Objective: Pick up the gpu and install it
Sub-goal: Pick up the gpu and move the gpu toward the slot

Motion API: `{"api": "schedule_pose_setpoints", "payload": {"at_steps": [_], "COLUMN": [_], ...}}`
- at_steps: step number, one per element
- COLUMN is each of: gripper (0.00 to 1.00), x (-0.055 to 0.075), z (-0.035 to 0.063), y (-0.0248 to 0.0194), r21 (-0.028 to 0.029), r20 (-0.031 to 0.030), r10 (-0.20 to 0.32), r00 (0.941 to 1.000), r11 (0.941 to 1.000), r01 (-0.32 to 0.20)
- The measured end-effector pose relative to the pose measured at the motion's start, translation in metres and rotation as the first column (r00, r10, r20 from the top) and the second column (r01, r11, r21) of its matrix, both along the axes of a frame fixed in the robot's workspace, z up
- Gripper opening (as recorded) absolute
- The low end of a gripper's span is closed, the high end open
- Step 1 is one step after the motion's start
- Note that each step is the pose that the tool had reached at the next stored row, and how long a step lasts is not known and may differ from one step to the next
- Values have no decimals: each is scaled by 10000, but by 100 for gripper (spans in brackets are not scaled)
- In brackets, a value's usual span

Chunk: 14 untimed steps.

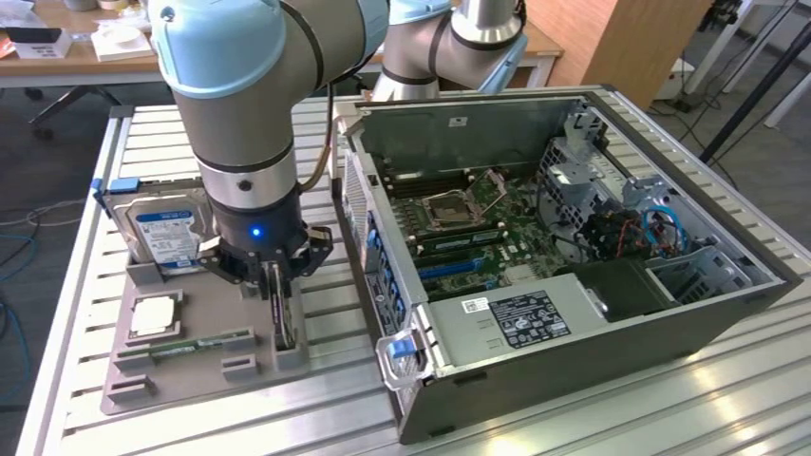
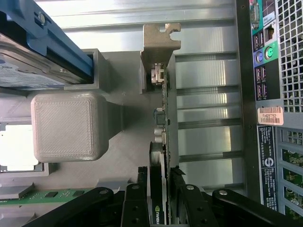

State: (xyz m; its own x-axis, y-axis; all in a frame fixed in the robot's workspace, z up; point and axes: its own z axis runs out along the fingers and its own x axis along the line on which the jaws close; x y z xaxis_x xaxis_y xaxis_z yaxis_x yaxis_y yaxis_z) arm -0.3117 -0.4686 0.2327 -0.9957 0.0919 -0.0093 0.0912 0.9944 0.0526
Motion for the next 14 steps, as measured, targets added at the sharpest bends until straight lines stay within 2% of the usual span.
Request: {"api": "schedule_pose_setpoints", "payload": {"at_steps": [11,14], "gripper": [33,33], "x": [5,5], "z": [0,0], "y": [-2,-15], "r21": [0,0], "r20": [-1,0], "r10": [0,1], "r00": [10000,10000], "r11": [10000,10000], "r01": [0,-1]}}
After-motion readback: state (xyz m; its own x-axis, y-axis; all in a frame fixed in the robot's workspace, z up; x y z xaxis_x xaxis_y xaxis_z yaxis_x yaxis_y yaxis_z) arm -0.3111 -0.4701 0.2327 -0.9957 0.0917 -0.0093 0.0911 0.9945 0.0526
